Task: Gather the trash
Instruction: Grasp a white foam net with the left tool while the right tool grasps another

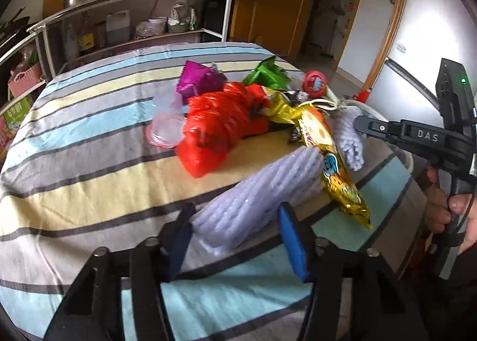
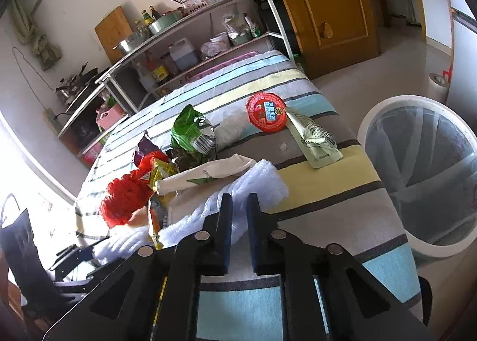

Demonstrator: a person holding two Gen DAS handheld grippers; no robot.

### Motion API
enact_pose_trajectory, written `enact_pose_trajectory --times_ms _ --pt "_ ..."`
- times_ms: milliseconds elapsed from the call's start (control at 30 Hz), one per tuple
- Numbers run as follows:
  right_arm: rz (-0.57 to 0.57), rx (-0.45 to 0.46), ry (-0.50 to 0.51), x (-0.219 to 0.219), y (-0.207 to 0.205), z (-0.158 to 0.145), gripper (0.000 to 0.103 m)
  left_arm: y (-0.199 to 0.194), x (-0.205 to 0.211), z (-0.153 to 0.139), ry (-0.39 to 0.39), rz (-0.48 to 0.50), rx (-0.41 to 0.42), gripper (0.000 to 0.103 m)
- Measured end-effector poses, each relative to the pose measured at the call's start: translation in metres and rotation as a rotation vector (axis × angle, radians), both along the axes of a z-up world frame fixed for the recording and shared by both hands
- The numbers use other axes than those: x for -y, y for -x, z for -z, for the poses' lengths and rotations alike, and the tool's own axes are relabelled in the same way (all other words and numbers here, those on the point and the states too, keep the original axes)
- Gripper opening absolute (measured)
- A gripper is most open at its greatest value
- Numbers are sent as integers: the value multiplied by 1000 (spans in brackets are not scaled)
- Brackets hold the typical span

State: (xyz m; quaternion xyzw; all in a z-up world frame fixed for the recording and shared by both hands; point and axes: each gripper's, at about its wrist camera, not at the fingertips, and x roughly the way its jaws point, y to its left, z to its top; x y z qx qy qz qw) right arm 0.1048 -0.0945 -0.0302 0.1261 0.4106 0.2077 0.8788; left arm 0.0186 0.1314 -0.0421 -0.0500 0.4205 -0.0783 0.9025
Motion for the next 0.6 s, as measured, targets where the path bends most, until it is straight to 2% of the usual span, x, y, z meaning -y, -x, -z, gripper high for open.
enact_pose_trajectory --times_ms 33,100,233,300,600 --pt "1 3 -4 1 1 -1 10 1 1 0 4 2 2 51" --pt "-1 9 -9 2 2 -2 10 4 5 -1 25 17 -1 43" --pt "12 33 -19 10 4 -7 9 5 12 -2 31 30 -1 39" --pt "8 38 -33 13 5 -10 9 5 14 -4 47 40 5 33" --pt "26 65 -62 36 13 -23 8 16 25 -16 102 49 53 23"
